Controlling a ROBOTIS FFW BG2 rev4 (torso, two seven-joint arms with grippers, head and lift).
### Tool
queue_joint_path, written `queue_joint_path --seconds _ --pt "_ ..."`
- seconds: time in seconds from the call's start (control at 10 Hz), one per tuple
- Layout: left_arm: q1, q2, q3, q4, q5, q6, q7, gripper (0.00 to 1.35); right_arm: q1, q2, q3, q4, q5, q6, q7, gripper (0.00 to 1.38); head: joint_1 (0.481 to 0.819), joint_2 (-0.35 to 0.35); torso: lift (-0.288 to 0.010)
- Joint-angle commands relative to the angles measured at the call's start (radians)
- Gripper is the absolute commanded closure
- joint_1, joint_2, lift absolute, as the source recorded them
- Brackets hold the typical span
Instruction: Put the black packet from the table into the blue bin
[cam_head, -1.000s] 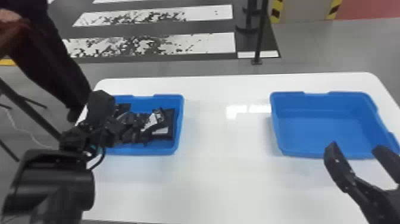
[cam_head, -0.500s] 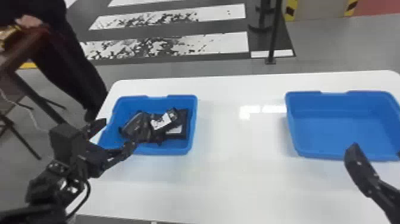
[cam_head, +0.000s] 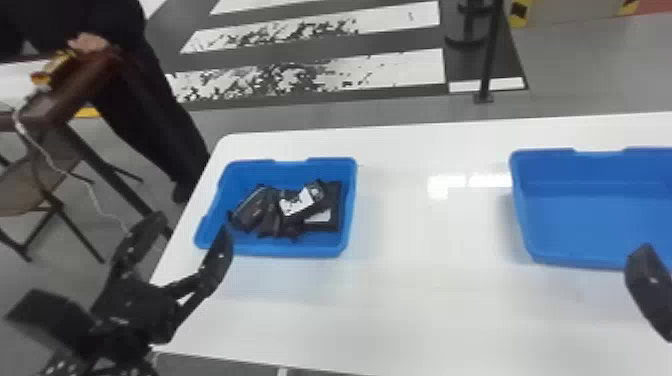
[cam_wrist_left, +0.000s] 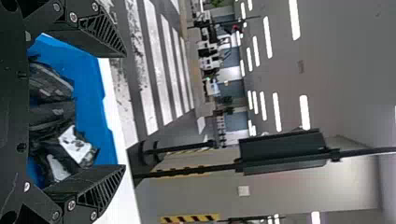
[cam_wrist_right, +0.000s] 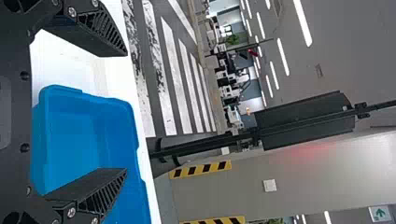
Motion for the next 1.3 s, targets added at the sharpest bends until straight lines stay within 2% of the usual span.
queue_joint_path --seconds 0.0,0.2,0.5,0.7,1.0,1.2 --pt "0.078 -0.003 -0.042 -0.032 0.069 -0.115 0.068 0.2 0.012 0.001 -0.002 -0.007 0.0 0.0 -0.003 0.13 0.695 0.212 -0.11" --pt "0.105 -0.003 -0.067 -0.052 0.083 -0.142 0.111 0.2 0.019 0.001 -0.006 -0.017 0.002 0.0 -0.003 0.13 0.695 0.209 -0.11" --pt "0.108 -0.003 -0.089 -0.054 0.107 -0.15 0.124 0.2 0.017 0.001 -0.004 -0.014 0.002 0.0 -0.003 0.13 0.695 0.195 -0.11" --pt "0.11 0.012 -0.117 -0.054 0.123 -0.15 0.139 0.2 0.017 0.001 -0.004 -0.012 0.0 -0.002 -0.003 0.13 0.695 0.184 -0.11" --pt "0.105 0.015 -0.123 -0.054 0.139 -0.12 0.14 0.2 0.014 0.001 -0.004 -0.004 -0.004 -0.005 -0.003 0.13 0.695 0.172 -0.11" --pt "0.103 0.026 -0.137 -0.054 0.143 -0.12 0.14 0.2 0.012 0.001 -0.002 0.001 -0.004 -0.007 -0.003 0.13 0.695 0.168 -0.11"
